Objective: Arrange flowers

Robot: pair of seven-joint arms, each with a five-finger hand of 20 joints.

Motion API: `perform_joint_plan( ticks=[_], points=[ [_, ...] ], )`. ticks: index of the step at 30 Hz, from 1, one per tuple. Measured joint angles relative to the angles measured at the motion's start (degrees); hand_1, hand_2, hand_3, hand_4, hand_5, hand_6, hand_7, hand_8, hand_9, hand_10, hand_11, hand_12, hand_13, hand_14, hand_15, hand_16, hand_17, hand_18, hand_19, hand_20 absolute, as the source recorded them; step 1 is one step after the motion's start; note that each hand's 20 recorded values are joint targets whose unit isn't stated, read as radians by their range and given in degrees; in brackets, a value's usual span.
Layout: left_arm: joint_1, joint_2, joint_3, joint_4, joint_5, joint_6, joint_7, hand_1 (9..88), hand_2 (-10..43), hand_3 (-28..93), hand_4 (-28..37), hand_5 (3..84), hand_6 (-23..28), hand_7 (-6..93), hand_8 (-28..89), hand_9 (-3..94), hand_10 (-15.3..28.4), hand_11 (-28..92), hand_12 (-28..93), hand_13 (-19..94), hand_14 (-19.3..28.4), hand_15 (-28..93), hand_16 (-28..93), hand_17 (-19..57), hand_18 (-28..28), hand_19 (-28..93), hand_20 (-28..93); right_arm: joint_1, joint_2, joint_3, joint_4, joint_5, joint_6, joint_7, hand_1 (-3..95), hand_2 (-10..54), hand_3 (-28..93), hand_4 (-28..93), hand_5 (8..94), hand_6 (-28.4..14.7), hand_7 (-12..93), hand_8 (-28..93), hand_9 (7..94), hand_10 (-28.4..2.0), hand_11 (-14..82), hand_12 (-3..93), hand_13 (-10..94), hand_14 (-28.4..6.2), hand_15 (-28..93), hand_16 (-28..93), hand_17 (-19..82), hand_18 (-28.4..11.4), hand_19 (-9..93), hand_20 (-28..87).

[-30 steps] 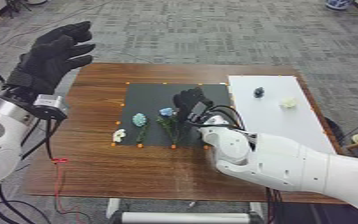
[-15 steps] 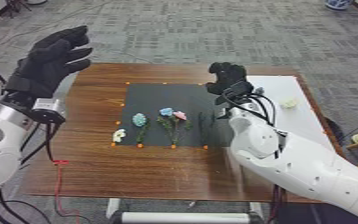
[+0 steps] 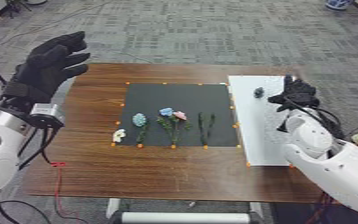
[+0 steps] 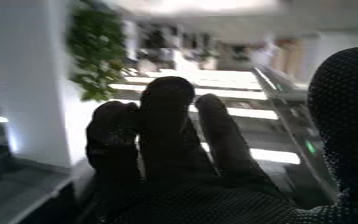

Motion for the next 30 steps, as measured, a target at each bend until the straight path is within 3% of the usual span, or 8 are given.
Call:
perform_joint_plan(
  ticks=[3, 4, 9, 11, 13, 20, 26, 30],
  points=[
    [0.16, -0.09, 0.0, 0.0, -0.01, -0.02, -0.01, 26.1, -1.5, 69, -26.7, 24.1, 1.8, 19.5, -10, 17.1, 9.4, 23, 19, 8, 12.7, 44, -5, -10.3, 18.8, 39, 10, 0.03, 0.08, -2.5, 2.1, 0.54, -0.14, 0.53, 24.7, -9.5, 84, -28, 32.1, -8.5, 14, -8, 38.7, -17.0, 13.3, 17.3, 57, -10.7, 85, 26, 35, -20.8, 91, 49],
    [0.23, -0.11, -0.02, 0.0, -0.02, -0.02, -0.01, 26.1, -1.5, 69, -26.6, 24.1, 1.8, 19.5, -10, 17.2, 9.4, 23, 19, 8, 12.7, 44, -5, -10.3, 18.8, 39, 10, 0.03, 0.03, -3.14, 2.69, 0.8, -0.14, 0.52, 25.7, -9.5, 85, -28, 34.1, -8.0, 14, -8, 41.2, -14.7, 13.6, 16.4, 59, -10.5, 85, 27, 36, -20.9, 91, 49],
    [0.85, -0.24, -0.65, -0.15, -0.02, -0.05, -0.04, 26.0, -1.6, 69, -26.6, 24.2, 1.9, 19.4, -10, 17.2, 9.4, 23, 19, 8, 12.8, 44, -5, -10.3, 18.9, 39, 10, 1.24, -0.64, -4.35, 4.88, 1.04, 0.07, 0.4, 39.7, -9.5, 88, -28, 54.0, -1.4, 23, -13, 61.6, -8.9, 21.5, 16.2, 67, -7.5, 83, 30, 42, -20.1, 93, 54],
    [1.26, -0.42, -1.08, -0.34, -0.02, -0.04, -0.03, 26.0, -1.6, 69, -26.7, 24.1, 1.8, 19.5, -10, 17.2, 9.3, 23, 19, 8, 12.8, 44, -5, -10.3, 18.9, 39, 10, 2.61, -0.98, -5.43, 6.39, 0.5, 0.73, 0.42, 47.9, -9.5, 83, -28, 61.4, 0.6, 32, -6, 73.9, -6.0, 15.5, 33.8, 71, -6.3, 83, 32, 44, -19.7, 93, 57],
    [1.98, -0.75, -1.82, -0.71, -0.01, 0.02, -0.02, 26.0, -1.6, 69, -26.7, 24.1, 1.8, 19.4, -10, 17.1, 9.3, 23, 19, 8, 12.8, 44, -5, -10.3, 18.9, 39, 10, 3.68, -1.16, -6.11, 7.76, -0.34, 1.75, 0.47, 53.7, -9.5, 81, -28, 68.6, 2.1, 41, -1, 82.2, -4.4, 17.8, 45.0, 73, -5.3, 83, 33, 47, -19.3, 93, 59],
    [7.67, -3.44, -5.54, -2.77, 0.05, 1.1, 0.77, 26.1, -1.6, 69, -26.8, 24.1, 1.8, 19.5, -10, 17.1, 9.4, 23, 19, 8, 12.7, 44, -5, -10.4, 18.9, 39, 10, 3.62, -0.64, -8.81, 7.29, -2.4, 8.6, -0.3, 55.3, -9.5, 82, -28, 76.0, 2.2, 39, -3, 86.2, -4.4, 19.1, 47.3, 75, -4.8, 82, 34, 48, -19.6, 93, 61],
    [12.35, -7.25, -6.41, -3.55, 0.14, 2.71, 1.46, 26.1, -1.6, 69, -26.8, 24.0, 1.9, 19.5, -10, 17.1, 9.4, 23, 19, 8, 12.7, 44, -5, -10.3, 18.8, 39, 10, 3.49, 0.34, -11.7, 2.94, -3.3, 14.42, -2.86, 55.1, -9.5, 84, -28, 77.5, 1.6, 38, -3, 86.7, -4.8, 19.9, 47.5, 76, -4.6, 83, 34, 49, -19.7, 93, 62],
    [14.29, -8.89, -6.68, -3.73, 0.2, 3.14, 1.6, 26.1, -1.6, 69, -26.8, 24.1, 1.8, 19.6, -10, 17.1, 9.3, 23, 19, 8, 12.7, 44, -5, -10.3, 18.7, 39, 10, 4.03, 0.79, -13.05, -0.69, -3.55, 18.22, -4.49, 55.0, -9.5, 84, -28, 77.6, 1.6, 38, -3, 86.7, -4.9, 20.3, 47.6, 76, -4.4, 83, 35, 49, -19.8, 93, 63]
  ],
)
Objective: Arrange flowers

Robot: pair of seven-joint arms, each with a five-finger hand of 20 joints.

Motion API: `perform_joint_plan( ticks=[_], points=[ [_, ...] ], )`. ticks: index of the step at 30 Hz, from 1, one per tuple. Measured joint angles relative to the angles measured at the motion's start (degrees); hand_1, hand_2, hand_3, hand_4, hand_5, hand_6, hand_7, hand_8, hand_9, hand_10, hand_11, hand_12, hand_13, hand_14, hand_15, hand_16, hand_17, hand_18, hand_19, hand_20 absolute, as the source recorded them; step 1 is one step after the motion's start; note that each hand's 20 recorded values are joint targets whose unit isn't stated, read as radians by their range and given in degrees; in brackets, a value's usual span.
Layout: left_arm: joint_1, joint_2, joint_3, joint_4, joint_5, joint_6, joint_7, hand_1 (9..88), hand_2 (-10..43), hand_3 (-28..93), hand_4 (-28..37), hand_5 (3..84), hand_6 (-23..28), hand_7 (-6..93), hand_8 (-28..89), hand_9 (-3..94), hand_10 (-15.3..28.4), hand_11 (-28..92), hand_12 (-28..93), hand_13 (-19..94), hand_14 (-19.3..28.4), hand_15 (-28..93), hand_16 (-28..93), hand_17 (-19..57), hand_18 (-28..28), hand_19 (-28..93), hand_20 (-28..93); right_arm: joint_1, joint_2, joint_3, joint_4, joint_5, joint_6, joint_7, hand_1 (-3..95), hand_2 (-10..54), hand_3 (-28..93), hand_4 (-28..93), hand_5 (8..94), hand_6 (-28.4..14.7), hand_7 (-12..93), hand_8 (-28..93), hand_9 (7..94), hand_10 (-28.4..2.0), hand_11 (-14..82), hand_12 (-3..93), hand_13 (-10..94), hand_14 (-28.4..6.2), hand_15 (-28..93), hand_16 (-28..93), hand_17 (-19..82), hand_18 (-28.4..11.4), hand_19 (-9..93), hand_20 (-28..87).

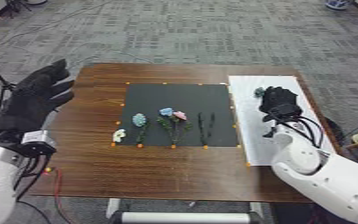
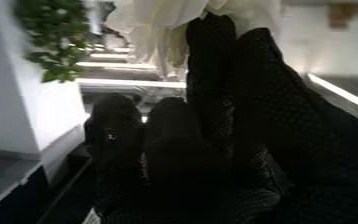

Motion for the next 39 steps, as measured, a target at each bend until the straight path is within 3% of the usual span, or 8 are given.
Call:
perform_joint_plan(
  ticks=[5, 11, 17, 22, 32, 39],
  points=[
    [2.01, -1.14, -0.82, -0.37, 0.0, 0.58, 0.01, 26.2, -1.6, 69, -26.8, 24.1, 1.9, 19.7, -10, 17.0, 9.4, 23, 19, 8, 12.7, 44, -5, -10.3, 18.7, 39, 10, 3.89, -0.11, -4.1, -2.91, 0.26, 2.6, -3.27, 55.0, -9.5, 84, -28, 77.7, 1.6, 38, -3, 86.6, -4.9, 20.4, 47.6, 76, -4.3, 84, 35, 49, -19.6, 93, 64],
    [2.78, -1.47, -0.99, -0.42, 0.0, 0.72, -0.06, 26.2, -1.6, 69, -26.8, 24.1, 1.9, 19.7, -10, 17.0, 9.4, 23, 19, 8, 12.7, 44, -5, -10.3, 18.7, 39, 11, 11.64, -4.4, -10.38, -0.26, 2.51, 2.64, -8.01, 54.9, -9.5, 84, -28, 77.6, 1.8, 38, -3, 86.6, -4.8, 20.1, 47.2, 76, -4.3, 84, 35, 49, -19.5, 93, 64],
    [0.83, -0.76, 0.2, 0.26, 0.0, 0.57, -0.25, 26.1, -1.6, 69, -26.8, 24.1, 1.9, 19.6, -10, 16.9, 9.4, 23, 19, 8, 12.7, 44, -5, -10.3, 18.7, 39, 11, 17.83, -11.74, -15.5, 5.98, 4.32, 2.9, -10.91, 54.9, -9.5, 84, -28, 77.5, 2.2, 38, -3, 86.9, -4.5, 19.7, 46.9, 76, -4.3, 84, 35, 50, -19.4, 93, 64],
    [-1.54, -0.03, 1.0, 0.67, 0.03, 0.3, -0.6, 26.1, -1.5, 69, -26.8, 24.1, 2.0, 19.5, -10, 16.9, 9.4, 23, 19, 8, 12.7, 44, -5, -10.3, 18.7, 39, 11, 17.87, -13.71, -15.56, 4.32, 4.33, 1.16, -11.09, 54.8, -9.5, 84, -28, 77.3, 2.5, 38, -3, 87.1, -4.5, 19.4, 47.1, 76, -4.2, 84, 35, 50, -19.4, 93, 64],
    [-1.51, 0.23, 0.83, 0.64, 0.13, -0.02, -0.78, 26.1, -1.5, 69, -26.7, 24.2, 2.0, 19.5, -10, 17.0, 9.4, 23, 19, 8, 12.8, 44, -5, -10.2, 18.7, 39, 10, 16.05, -12.38, -16.32, 1.5, 4.43, -9.23, -14.81, 54.8, -9.5, 83, -28, 77.4, 3.0, 37, -4, 87.1, -4.1, 18.4, 46.8, 76, -4.1, 84, 36, 49, -19.1, 93, 64],
    [-1.57, 0.48, 0.95, 0.69, 0.2, -0.45, -0.85, 26.1, -1.5, 69, -26.7, 24.1, 1.9, 19.5, -10, 17.0, 9.4, 23, 19, 8, 12.7, 44, -5, -10.3, 18.7, 39, 11, 15.49, -12.23, -17.12, 1.87, 4.41, -9.48, -14.74, 52.0, -9.5, 82, -28, 76.3, 3.8, 35, -3, 87.2, -3.5, 15.4, 45.5, 75, -4.2, 84, 36, 49, -19.1, 93, 65]
  ],
)
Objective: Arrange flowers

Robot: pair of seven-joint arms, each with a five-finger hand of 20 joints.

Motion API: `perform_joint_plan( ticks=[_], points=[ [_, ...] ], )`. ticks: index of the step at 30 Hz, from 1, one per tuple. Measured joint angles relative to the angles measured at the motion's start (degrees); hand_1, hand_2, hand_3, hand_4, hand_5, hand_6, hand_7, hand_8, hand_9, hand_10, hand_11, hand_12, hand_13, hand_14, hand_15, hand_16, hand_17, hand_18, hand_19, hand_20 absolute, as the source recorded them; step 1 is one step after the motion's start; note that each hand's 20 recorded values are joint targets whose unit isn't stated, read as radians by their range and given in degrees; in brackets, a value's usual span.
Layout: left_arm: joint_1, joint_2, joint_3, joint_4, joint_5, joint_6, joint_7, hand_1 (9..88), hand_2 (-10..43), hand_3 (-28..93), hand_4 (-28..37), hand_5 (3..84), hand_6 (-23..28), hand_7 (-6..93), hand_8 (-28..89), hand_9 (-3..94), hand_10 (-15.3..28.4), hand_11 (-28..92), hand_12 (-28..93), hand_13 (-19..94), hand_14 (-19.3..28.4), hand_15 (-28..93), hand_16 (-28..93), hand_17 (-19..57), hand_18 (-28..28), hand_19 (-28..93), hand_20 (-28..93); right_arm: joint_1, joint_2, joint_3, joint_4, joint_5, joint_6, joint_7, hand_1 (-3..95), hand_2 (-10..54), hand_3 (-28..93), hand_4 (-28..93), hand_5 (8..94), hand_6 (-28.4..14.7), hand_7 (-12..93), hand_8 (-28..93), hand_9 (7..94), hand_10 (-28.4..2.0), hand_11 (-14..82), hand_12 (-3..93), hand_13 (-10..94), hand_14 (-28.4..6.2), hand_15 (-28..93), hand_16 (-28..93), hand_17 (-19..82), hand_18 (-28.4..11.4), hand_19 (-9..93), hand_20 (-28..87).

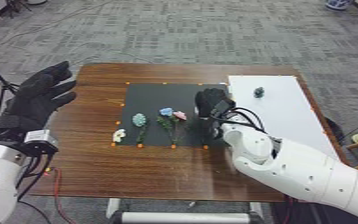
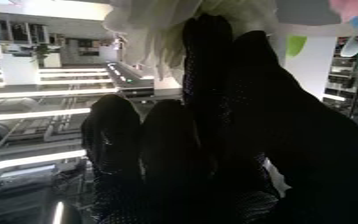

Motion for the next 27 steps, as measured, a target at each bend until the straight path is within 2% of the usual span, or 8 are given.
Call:
perform_joint_plan(
  ticks=[6, 10, 15, 21, 23, 27],
  points=[
    [0.0, 0.15, 0.0, 0.06, 0.0, -0.02, -0.03, 26.1, -1.5, 69, -26.7, 24.1, 1.9, 19.5, -10, 16.9, 9.4, 23, 19, 8, 12.7, 44, -5, -10.3, 18.8, 39, 11, -0.19, 0.0, 0.21, 0.13, -0.31, 0.0, 0.07, 46.3, -9.5, 78, -28, 72.2, 3.7, 34, -3, 85.1, -3.6, 14.2, 46.2, 74, -4.3, 84, 36, 48, -19.0, 93, 64],
    [-0.11, 0.22, 0.07, 0.16, 0.0, -0.02, -0.2, 26.0, -1.5, 69, -26.7, 24.0, 1.9, 19.6, -10, 16.9, 9.4, 23, 19, 8, 12.7, 44, -5, -10.3, 18.8, 39, 11, -0.24, 0.0, 0.39, 0.28, -0.43, 0.52, 0.23, 42.7, -9.5, 77, -28, 67.8, 3.4, 35, -3, 79.9, -4.6, 18.6, 49.7, 74, -4.1, 84, 37, 48, -19.0, 93, 65],
    [-0.29, 0.61, 0.09, 0.22, 0.0, -0.27, -0.76, 26.1, -1.5, 69, -26.8, 23.9, 1.8, 19.7, -10, 16.9, 9.5, 23, 19, 8, 12.7, 44, -5, -10.3, 18.8, 39, 10, -0.28, 0.24, 0.77, 0.2, -0.54, 0.97, 0.56, 38.3, -9.5, 79, -28, 66.0, 3.3, 34, -2, 73.7, -6.1, 30.7, 45.5, 74, -4.1, 84, 38, 48, -18.6, 93, 65],
    [-0.31, 0.73, 0.06, 0.22, 0.0, -0.29, -0.8, 26.0, -1.4, 69, -26.7, 23.9, 1.8, 19.7, -10, 17.0, 9.5, 23, 19, 8, 12.7, 44, -5, -10.3, 18.8, 39, 10, -0.62, 0.71, 1.7, -0.2, -0.55, 0.93, 0.56, 33.4, -9.5, 82, -28, 65.0, 3.5, 31, -5, 70.0, -7.5, 38.8, 38.8, 73, -4.3, 84, 38, 48, -18.5, 93, 65],
    [-0.33, 0.73, 0.06, 0.23, 0.0, -0.29, -0.81, 26.1, -1.4, 69, -26.8, 23.9, 1.8, 19.7, -10, 17.0, 9.5, 23, 19, 8, 12.7, 44, -5, -10.3, 18.7, 39, 10, -0.9, 0.83, 2.21, -0.44, -0.62, 0.88, 0.57, 32.8, -9.5, 83, -28, 63.7, 3.4, 32, -10, 68.0, -8.3, 40.7, 35.6, 72, -4.7, 84, 38, 47, -18.7, 93, 65],
    [-0.31, 0.73, 0.06, 0.22, 0.0, -0.28, -0.8, 26.1, -1.4, 69, -26.7, 23.8, 1.8, 19.7, -10, 16.9, 9.4, 23, 19, 8, 12.7, 44, -5, -10.3, 18.8, 39, 10, -1.47, 1.32, 3.27, -1.47, -2.02, 1.24, 2.78, 30.3, -9.5, 87, -28, 47.9, -1.2, 28, -14, 50.8, -12.2, 32.1, 25.3, 63, -7.8, 85, 34, 38, -19.6, 92, 56]
  ],
)
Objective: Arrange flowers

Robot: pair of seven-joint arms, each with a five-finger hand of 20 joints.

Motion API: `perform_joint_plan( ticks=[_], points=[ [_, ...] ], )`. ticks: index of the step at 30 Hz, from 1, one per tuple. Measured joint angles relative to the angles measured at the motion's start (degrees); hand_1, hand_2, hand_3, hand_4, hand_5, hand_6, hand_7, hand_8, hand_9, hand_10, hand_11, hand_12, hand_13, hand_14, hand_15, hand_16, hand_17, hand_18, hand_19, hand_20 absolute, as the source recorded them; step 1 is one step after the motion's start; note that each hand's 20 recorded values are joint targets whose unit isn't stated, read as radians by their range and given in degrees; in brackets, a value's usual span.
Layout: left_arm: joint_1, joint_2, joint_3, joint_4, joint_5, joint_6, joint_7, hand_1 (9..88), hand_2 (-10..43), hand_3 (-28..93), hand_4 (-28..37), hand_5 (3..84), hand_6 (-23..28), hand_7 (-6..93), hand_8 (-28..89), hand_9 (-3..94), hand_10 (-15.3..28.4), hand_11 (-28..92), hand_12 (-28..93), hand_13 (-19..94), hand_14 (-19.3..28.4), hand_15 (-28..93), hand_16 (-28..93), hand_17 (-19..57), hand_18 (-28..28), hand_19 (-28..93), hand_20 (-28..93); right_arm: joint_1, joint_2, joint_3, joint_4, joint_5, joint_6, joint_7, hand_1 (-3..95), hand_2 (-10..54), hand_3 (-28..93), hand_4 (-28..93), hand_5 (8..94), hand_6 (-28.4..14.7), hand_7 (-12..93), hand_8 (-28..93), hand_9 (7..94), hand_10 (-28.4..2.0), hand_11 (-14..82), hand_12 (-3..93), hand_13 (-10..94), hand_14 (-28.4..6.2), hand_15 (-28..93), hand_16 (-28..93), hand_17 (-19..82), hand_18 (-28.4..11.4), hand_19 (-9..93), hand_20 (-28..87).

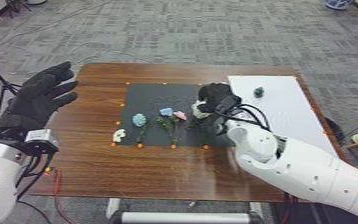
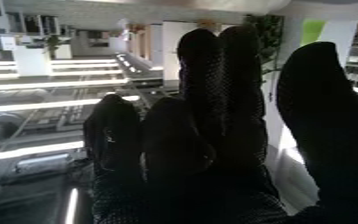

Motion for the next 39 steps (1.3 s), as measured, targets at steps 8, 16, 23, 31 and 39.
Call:
perform_joint_plan(
  ticks=[8, 16, 23, 31, 39],
  points=[
    [0.21, -0.13, -0.1, -0.07, 0.0, 0.04, 0.15, 26.1, -1.4, 69, -26.9, 23.9, 1.8, 19.6, -10, 17.0, 9.5, 23, 19, 8, 12.7, 44, -5, -10.3, 18.7, 39, 10, -0.38, 0.86, 4.18, 1.76, -3.27, -0.5, 13.35, 29.1, -9.5, 89, -28, 27.0, -10.0, 15, -7, 32.5, -18.1, 23.4, 23.2, 55, -10.0, 87, 29, 34, -19.7, 91, 52],
    [0.68, -0.31, -0.63, -0.2, 0.01, 0.13, 0.32, 26.0, -1.4, 69, -26.8, 23.9, 1.8, 19.7, -10, 17.0, 9.5, 23, 19, 8, 12.8, 44, -5, -10.3, 18.7, 39, 10, -1.79, 4.28, 10.3, 5.43, 3.81, -6.23, 13.47, 30.8, -9.5, 89, -28, 27.7, -11.6, 13, -6, 38.0, -18.6, 13.6, 17.7, 58, -9.3, 86, 28, 34, -20.4, 90, 51],
    [1.03, -0.36, -0.91, -0.37, 0.01, 0.19, 0.53, 26.1, -1.4, 69, -26.8, 23.9, 1.8, 19.8, -10, 17.0, 9.4, 23, 19, 8, 12.7, 44, -5, -10.3, 18.8, 39, 11, -3.81, 5.48, 14.56, 8.57, 7.95, -16.81, 8.04, 35.9, -9.5, 91, -28, 29.1, -14.2, 12, -5, 39.5, -15.6, 15.7, 17.7, 60, -7.6, 86, 28, 36, -20.0, 90, 51],
    [1.14, -0.36, -1.08, -0.48, 0.0, 0.39, 0.7, 26.0, -1.5, 69, -26.9, 23.9, 1.8, 19.6, -10, 17.0, 9.4, 23, 19, 8, 12.7, 44, -5, -10.3, 18.7, 38, 10, -1.71, 4.3, 9.5, 14.23, 8.09, -15.18, 5.25, 38.7, -9.5, 92, -28, 31.5, -9.7, 19, -9, 42.1, -10.4, 17.9, 14.7, 62, -6.7, 86, 29, 38, -19.5, 91, 50],
    [0.95, -0.33, -0.93, -0.45, 0.0, 0.39, 0.7, 26.0, -1.5, 69, -26.9, 23.9, 1.7, 19.8, -10, 17.0, 9.4, 23, 19, 8, 12.7, 44, -5, -10.3, 18.8, 39, 11, 2.54, 2.7, 5.98, 17.91, 8.9, -14.78, 1.05, 44.9, -9.5, 80, -28, 56.5, 2.5, 38, -7, 73.3, -5.1, 15.6, 32.7, 67, -5.7, 85, 31, 40, -19.2, 93, 53]
  ],
)
